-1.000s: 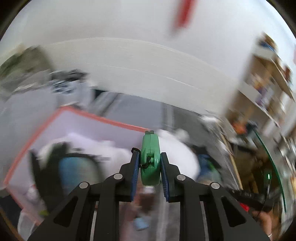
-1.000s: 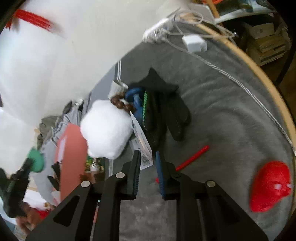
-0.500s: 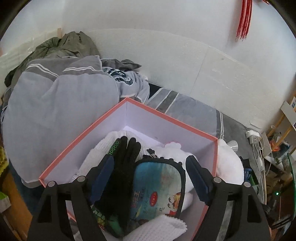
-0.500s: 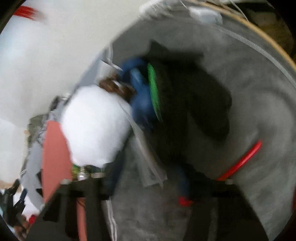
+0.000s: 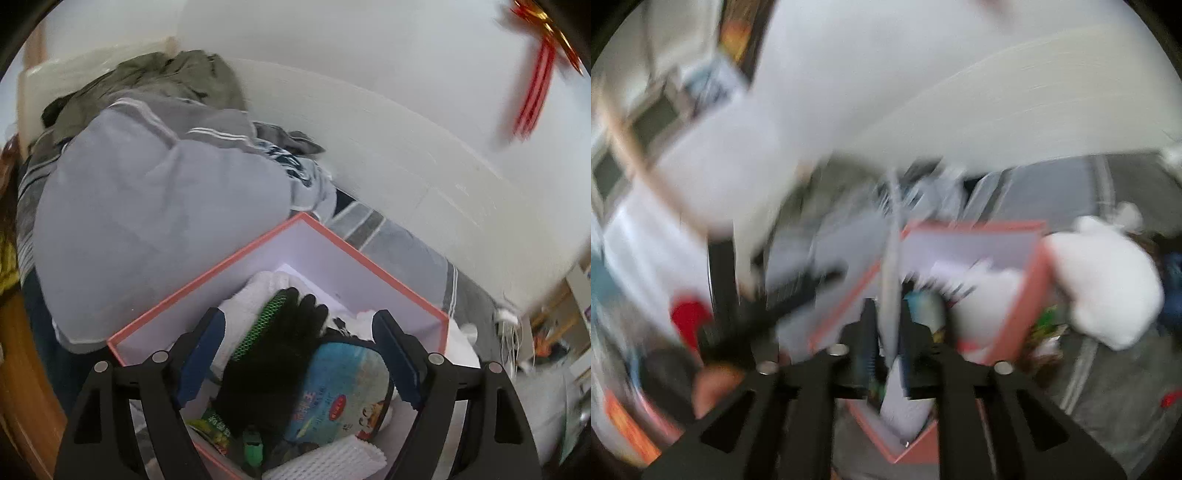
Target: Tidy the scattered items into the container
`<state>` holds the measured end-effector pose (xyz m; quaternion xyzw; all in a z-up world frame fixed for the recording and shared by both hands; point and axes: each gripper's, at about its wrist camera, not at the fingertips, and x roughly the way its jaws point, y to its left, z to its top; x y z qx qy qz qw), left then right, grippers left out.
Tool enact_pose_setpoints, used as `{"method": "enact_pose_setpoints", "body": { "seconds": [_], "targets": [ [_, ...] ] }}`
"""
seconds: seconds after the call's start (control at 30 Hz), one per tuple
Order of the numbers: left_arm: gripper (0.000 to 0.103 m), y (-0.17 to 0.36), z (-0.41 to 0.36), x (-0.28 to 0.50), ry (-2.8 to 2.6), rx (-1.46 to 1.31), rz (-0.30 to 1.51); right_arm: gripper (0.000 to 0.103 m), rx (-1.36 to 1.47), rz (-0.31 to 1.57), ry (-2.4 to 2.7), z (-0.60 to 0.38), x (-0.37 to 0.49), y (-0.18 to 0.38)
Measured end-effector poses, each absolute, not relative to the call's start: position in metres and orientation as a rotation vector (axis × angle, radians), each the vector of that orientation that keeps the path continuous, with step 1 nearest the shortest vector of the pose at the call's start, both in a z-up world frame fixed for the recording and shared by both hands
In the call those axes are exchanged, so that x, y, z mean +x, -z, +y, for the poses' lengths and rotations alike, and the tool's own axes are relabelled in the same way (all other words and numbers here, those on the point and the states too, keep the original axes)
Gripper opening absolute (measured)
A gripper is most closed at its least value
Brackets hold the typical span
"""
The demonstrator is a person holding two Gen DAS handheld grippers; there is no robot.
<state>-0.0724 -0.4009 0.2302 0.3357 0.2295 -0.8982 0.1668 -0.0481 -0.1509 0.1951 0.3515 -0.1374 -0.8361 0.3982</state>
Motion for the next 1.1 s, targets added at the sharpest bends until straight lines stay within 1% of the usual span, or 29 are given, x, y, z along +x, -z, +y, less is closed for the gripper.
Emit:
{"method": "enact_pose_setpoints", "body": {
  "seconds": [0.03,0.07,0.1,0.13,0.17,0.2,0.23,0.27,0.33,0.4,0.47,0.57,0.6,0.67,0.73,0.77,0.83,0.9,1.0,1.1],
  "targets": [
    [0.082,-0.23,-0.404,-0.071,2.551,0.954,0.657,0.065,0.929,-0.273,2.142,-0.165,-0.046,-0.189],
    [0.082,-0.23,-0.405,-0.071,2.55,0.956,0.654,0.078,0.948,-0.241,2.204,-0.167,-0.043,-0.181],
    [0.082,-0.229,-0.406,-0.07,2.55,0.96,0.648,0.083,0.937,-0.267,2.25,-0.161,-0.042,-0.176],
    [0.082,-0.228,-0.408,-0.07,2.55,0.964,0.647,0.083,0.943,-0.324,2.272,-0.148,-0.046,-0.17],
    [0.082,-0.228,-0.409,-0.071,2.546,0.966,0.651,0.082,0.985,-0.401,2.274,-0.131,-0.054,-0.162],
    [0.082,-0.227,-0.41,-0.071,2.543,0.967,0.654,0.079,1.026,-0.518,2.277,-0.109,-0.064,-0.151],
    [0.082,-0.227,-0.411,-0.072,2.539,0.971,0.657,0.073,1.062,-0.613,2.282,-0.088,-0.073,-0.14],
    [0.082,-0.225,-0.41,-0.073,2.535,0.978,0.658,0.072,1.121,-0.676,2.287,-0.071,-0.08,-0.126],
    [0.082,-0.223,-0.407,-0.077,2.545,0.999,0.66,0.069,1.287,-0.73,2.26,-0.053,-0.094,-0.089],
    [0.082,-0.221,-0.402,-0.081,2.555,1.015,0.654,0.067,1.392,-0.815,2.189,-0.048,-0.112,-0.06],
    [0.082,-0.22,-0.396,-0.084,2.565,1.024,0.634,0.066,1.455,-0.905,2.112,-0.051,-0.121,-0.028],
    [0.082,-0.218,-0.39,-0.086,2.567,1.036,0.611,0.066,1.507,-0.895,2.075,-0.073,-0.131,0.003],
    [0.082,-0.216,-0.388,-0.087,2.567,1.044,0.603,0.067,1.497,-0.874,2.081,-0.082,-0.134,0.008],
    [0.082,-0.213,-0.385,-0.089,2.567,1.061,0.582,0.056,1.445,-0.817,2.159,-0.089,-0.138,0.007],
    [0.082,-0.211,-0.382,-0.092,2.567,1.07,0.561,0.039,1.439,-0.782,2.157,-0.09,-0.143,0.012],
    [0.082,-0.211,-0.38,-0.094,2.567,1.076,0.55,0.037,1.436,-0.802,2.143,-0.087,-0.144,0.014],
    [0.082,-0.21,-0.378,-0.097,2.567,1.08,0.548,0.03,1.435,-0.906,2.081,-0.077,-0.144,0.018],
    [0.082,-0.211,-0.376,-0.098,2.568,1.078,0.567,0.028,1.439,-1.013,2.028,-0.066,-0.14,0.019],
    [0.082,-0.212,-0.37,-0.099,2.58,1.079,0.572,0.028,1.423,-1.089,2.03,-0.05,-0.132,0.008],
    [0.082,-0.212,-0.367,-0.097,2.589,1.078,0.566,0.028,1.343,-1.168,2.025,-0.032,-0.126,-0.016]
  ]
}}
